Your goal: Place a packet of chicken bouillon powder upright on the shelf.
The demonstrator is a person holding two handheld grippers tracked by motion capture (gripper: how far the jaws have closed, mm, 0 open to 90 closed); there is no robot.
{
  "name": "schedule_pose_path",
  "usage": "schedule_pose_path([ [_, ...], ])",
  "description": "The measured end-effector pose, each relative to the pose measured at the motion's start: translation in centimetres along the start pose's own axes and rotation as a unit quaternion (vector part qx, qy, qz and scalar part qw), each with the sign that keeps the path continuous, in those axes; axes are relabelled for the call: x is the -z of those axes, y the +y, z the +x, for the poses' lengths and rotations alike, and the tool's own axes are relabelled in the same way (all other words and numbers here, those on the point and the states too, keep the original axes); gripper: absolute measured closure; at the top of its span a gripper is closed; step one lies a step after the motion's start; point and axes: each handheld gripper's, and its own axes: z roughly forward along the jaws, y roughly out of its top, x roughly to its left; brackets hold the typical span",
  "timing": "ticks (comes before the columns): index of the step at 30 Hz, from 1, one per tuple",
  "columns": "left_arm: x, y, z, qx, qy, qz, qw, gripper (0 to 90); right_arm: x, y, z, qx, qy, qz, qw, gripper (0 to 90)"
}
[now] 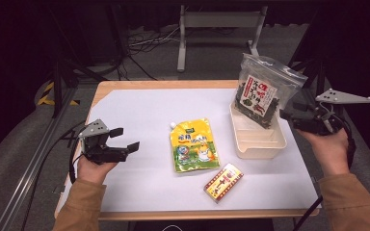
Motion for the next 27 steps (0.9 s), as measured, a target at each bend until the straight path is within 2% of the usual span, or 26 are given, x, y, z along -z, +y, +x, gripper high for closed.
schedule_pose_path([
  [5, -0.5, 0.1, -0.2, 0.005, -0.006, 0.004, 1.0000, 14.5, 0.1, -1.0, 1.4, 0.011, 0.020, -0.003, 0.9997, 37.9],
  [8, -0.4, 0.1, -0.4, 0.007, 0.001, -0.013, 0.9999, 19.6, 0.0, -1.9, 2.4, 0.022, 0.032, -0.006, 0.9992, 37.6],
  [11, -0.7, 0.2, -0.5, 0.017, -0.001, -0.017, 0.9997, 20.7, -0.2, -2.5, 3.3, 0.030, 0.043, -0.007, 0.9986, 37.0],
  [16, -1.6, 0.3, -0.7, 0.023, -0.004, -0.005, 0.9997, 18.2, -0.6, -2.9, 4.5, 0.038, 0.061, -0.008, 0.9974, 36.7],
  [19, -2.5, 0.4, -1.0, 0.019, 0.008, -0.005, 0.9998, 12.0, -0.7, -3.1, 5.2, 0.032, 0.075, -0.020, 0.9964, 36.4],
  [21, -3.0, 0.6, -1.1, 0.020, 0.009, 0.006, 0.9997, 8.0, -0.8, -3.2, 5.7, 0.031, 0.080, -0.022, 0.9960, 36.2],
  [23, -3.6, 0.7, -1.1, 0.025, 0.001, 0.019, 0.9995, 7.2, -1.0, -3.4, 6.2, 0.037, 0.081, -0.021, 0.9958, 36.1],
  [24, -3.9, 0.7, -1.2, 0.033, -0.001, 0.024, 0.9992, 7.7, -1.2, -3.5, 6.4, 0.040, 0.083, -0.023, 0.9955, 36.1],
  [27, -4.7, 0.8, -1.4, 0.044, 0.001, 0.029, 0.9986, 7.4, -1.5, -3.9, 7.1, 0.036, 0.091, -0.028, 0.9948, 35.9],
])
